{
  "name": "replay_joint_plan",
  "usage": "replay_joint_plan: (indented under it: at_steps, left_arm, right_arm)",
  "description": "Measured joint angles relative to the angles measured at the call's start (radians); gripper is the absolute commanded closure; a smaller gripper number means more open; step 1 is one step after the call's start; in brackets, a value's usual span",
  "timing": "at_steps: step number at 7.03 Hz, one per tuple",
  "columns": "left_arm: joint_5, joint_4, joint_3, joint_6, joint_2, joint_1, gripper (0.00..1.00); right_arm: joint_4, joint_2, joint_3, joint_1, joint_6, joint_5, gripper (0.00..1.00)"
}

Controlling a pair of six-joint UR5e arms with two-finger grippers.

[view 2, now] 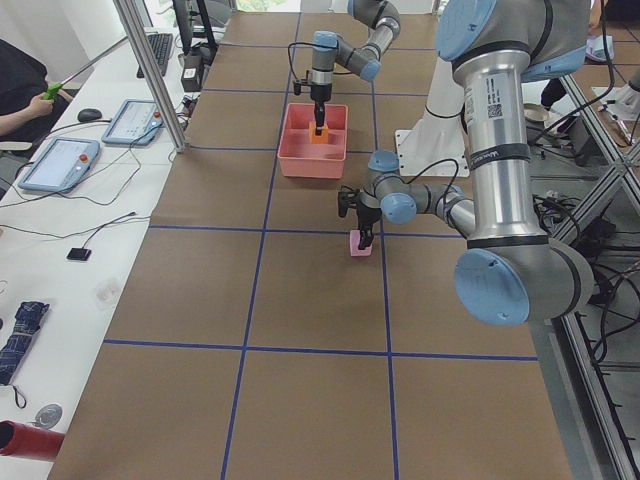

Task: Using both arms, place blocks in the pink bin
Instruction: 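Lower the orange cube into the bin with the right gripper and release, then grasp the light pink cube with the left gripper while the right arm withdraws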

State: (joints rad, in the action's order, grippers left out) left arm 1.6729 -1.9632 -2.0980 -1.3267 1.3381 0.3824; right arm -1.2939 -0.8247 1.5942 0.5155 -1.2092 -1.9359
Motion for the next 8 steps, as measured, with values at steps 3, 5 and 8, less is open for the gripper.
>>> replay_joint_plan:
  at_steps: [3,5,8]
  left_arm:
    - [0.011,0.001,-0.062,-0.003,-0.003,0.014,1.0]
    - [0.086,0.018,-0.134,0.002,-0.001,0.097,1.0]
    - [0.36,0.051,-0.174,0.014,0.108,0.341,1.0]
  right_arm:
    - [0.002,0.019,0.005,0.001,-0.038,0.001,0.01]
    - [-0.002,0.029,0.019,0.015,-0.05,-0.001,0.01]
    - [-0.091,-0.015,0.104,0.084,-0.063,-0.008,0.01]
